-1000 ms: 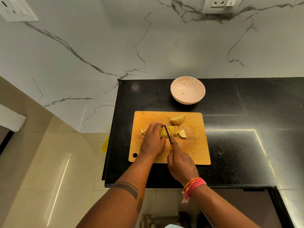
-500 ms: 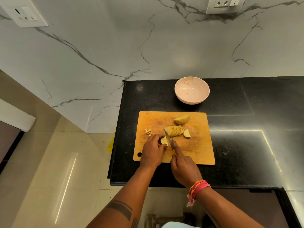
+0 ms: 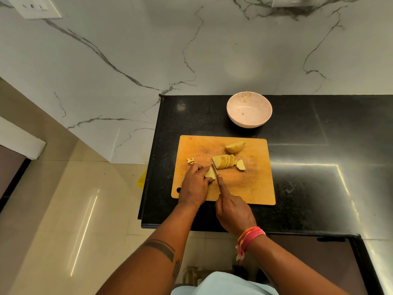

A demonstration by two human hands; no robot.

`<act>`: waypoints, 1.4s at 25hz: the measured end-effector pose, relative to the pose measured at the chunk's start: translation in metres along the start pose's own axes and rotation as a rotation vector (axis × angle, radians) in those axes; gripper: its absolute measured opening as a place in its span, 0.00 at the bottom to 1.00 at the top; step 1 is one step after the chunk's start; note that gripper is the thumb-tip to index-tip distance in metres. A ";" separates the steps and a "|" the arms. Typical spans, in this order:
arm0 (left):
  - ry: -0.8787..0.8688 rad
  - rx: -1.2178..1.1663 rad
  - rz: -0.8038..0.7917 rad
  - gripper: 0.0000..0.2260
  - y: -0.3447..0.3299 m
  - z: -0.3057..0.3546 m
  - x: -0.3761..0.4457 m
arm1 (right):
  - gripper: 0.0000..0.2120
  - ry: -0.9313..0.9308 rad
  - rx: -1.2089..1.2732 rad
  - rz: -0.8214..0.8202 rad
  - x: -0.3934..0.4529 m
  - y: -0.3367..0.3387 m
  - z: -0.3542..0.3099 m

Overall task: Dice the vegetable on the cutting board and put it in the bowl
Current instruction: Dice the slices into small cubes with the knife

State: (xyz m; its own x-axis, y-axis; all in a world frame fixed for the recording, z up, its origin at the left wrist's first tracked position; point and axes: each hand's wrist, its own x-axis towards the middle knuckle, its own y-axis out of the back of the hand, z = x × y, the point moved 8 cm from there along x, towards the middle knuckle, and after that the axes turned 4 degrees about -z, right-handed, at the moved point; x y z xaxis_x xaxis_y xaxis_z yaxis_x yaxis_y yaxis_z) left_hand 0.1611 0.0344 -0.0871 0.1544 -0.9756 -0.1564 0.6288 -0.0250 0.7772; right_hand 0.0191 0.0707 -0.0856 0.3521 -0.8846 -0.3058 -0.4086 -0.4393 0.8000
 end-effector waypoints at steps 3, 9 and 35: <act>0.009 0.009 0.004 0.20 -0.001 0.000 -0.001 | 0.33 0.020 -0.037 -0.016 -0.001 -0.001 -0.007; 0.063 -0.007 0.016 0.18 0.001 0.000 0.000 | 0.34 -0.022 -0.118 -0.092 0.005 -0.006 -0.011; 0.162 -0.115 0.113 0.16 0.003 -0.008 -0.007 | 0.33 -0.020 -0.112 -0.114 -0.001 -0.007 -0.015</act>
State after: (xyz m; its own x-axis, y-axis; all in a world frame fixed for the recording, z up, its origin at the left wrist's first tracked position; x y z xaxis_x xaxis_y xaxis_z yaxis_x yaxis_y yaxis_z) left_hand 0.1681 0.0430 -0.0891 0.3434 -0.9227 -0.1752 0.6821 0.1167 0.7219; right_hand 0.0338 0.0774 -0.0835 0.3732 -0.8335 -0.4074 -0.2706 -0.5178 0.8116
